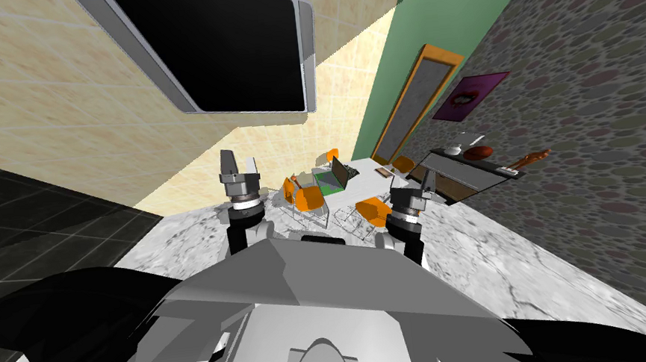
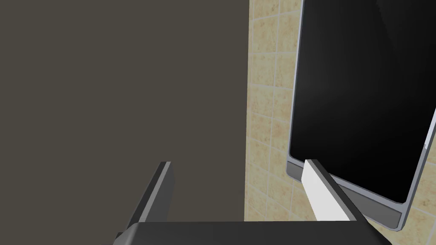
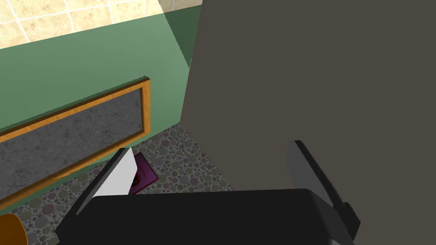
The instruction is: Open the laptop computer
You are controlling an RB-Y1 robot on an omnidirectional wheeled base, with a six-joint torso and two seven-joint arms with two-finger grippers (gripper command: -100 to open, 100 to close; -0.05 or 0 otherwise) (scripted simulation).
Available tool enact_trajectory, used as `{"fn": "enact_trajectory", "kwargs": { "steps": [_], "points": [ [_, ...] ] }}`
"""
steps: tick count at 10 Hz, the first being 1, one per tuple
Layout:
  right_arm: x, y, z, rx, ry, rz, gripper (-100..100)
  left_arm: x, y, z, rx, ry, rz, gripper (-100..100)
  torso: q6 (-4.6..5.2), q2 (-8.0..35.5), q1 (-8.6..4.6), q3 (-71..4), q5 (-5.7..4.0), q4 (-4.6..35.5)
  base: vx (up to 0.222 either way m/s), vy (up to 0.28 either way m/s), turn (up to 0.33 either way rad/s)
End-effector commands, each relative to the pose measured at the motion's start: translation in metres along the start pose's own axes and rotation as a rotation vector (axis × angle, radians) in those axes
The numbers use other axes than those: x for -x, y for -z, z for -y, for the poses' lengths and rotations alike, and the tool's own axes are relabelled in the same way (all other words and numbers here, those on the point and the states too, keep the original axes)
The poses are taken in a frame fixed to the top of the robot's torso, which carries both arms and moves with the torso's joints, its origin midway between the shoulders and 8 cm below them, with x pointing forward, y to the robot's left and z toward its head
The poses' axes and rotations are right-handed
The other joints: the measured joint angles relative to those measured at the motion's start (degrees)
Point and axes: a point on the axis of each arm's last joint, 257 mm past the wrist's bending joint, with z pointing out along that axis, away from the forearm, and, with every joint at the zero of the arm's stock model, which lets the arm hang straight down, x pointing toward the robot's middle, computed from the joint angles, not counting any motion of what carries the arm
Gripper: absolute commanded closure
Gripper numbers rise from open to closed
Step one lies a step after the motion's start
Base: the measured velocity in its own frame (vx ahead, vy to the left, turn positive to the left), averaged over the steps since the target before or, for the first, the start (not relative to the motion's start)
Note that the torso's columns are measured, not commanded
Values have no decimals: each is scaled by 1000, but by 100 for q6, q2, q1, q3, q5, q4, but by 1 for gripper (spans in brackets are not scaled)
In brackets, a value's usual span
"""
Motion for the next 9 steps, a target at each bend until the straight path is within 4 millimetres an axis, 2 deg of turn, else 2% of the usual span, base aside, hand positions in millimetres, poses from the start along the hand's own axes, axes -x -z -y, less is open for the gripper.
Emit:
{"fn": "enact_trajectory", "kwargs": {
  "steps": [1, 9],
  "points": [
    [0, 0, 0, 0, 0, 0, 0, 0, 0, 0, 0, 0, 0, 0, 0, 232, 0, -467, 0, 235, 0, 0, 0],
    [0, 0, 0, 0, 0, 0, 0, 0, 0, 0, 0, 0, 0, 0, 0, 3539, 0, -7073, 0, 3537, 0, 0, 0]
  ]
}}
